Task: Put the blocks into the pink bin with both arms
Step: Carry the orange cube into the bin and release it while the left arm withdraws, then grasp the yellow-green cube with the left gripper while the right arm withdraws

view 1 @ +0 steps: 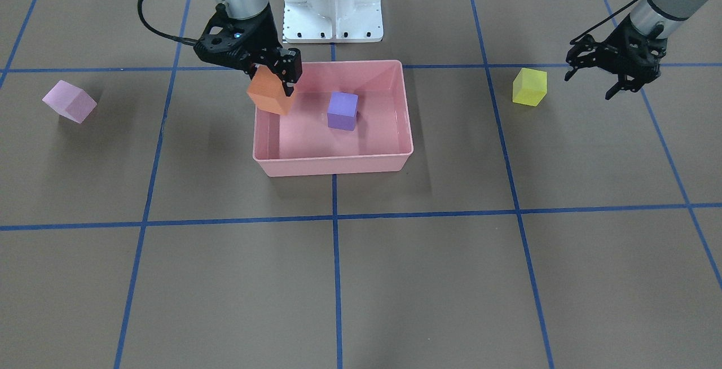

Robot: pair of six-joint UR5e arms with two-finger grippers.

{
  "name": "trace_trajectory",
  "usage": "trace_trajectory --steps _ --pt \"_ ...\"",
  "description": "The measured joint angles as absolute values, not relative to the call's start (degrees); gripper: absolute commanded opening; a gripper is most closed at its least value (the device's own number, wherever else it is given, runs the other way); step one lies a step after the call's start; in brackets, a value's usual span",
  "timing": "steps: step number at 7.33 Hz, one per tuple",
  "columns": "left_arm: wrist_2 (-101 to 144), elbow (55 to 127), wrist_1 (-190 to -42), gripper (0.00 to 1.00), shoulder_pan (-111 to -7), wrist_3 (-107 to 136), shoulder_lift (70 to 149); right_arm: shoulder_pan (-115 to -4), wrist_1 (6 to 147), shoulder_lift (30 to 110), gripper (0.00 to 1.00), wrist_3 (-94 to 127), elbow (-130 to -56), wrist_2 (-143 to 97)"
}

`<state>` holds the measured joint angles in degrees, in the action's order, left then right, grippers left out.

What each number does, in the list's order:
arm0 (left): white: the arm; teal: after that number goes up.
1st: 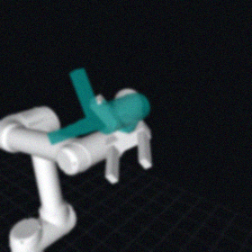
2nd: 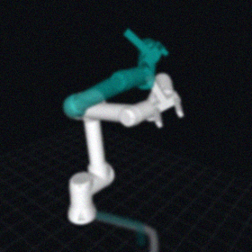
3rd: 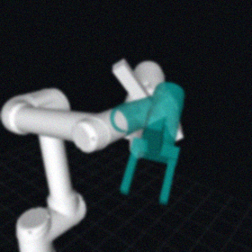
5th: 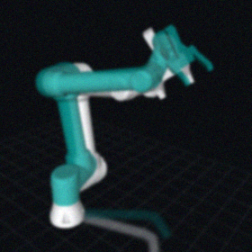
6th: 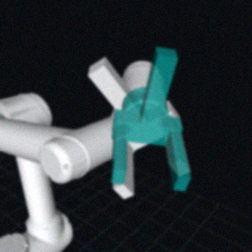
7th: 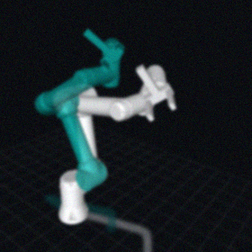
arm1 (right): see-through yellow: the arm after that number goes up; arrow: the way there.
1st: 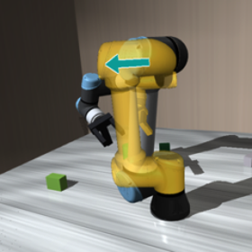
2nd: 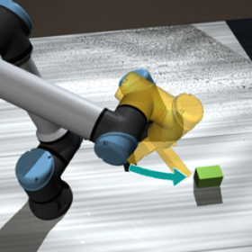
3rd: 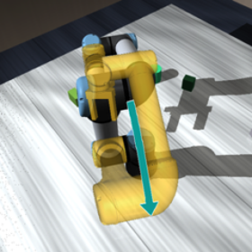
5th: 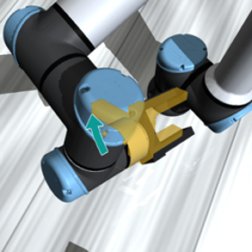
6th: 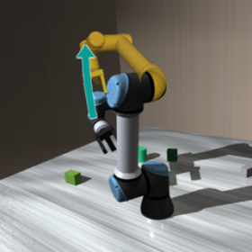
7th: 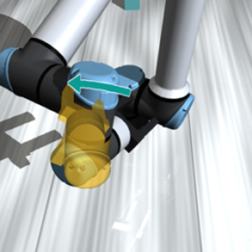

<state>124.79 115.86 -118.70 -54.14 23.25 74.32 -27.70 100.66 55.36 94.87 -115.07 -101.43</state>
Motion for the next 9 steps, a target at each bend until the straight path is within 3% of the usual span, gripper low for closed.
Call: trace_trajectory --steps 3,9 --pt "122.3 115.8 -124.1 1.0 -51.7 36.1 72.9 -29.2 101.3 56.4 1.0 91.3 -115.3 -101.1" --pt "110.9 115.9 -128.3 1.0 -34.5 52.3 72.8 -40.0 101.3 69.2 1.0 69.6 -123.2 -108.6"
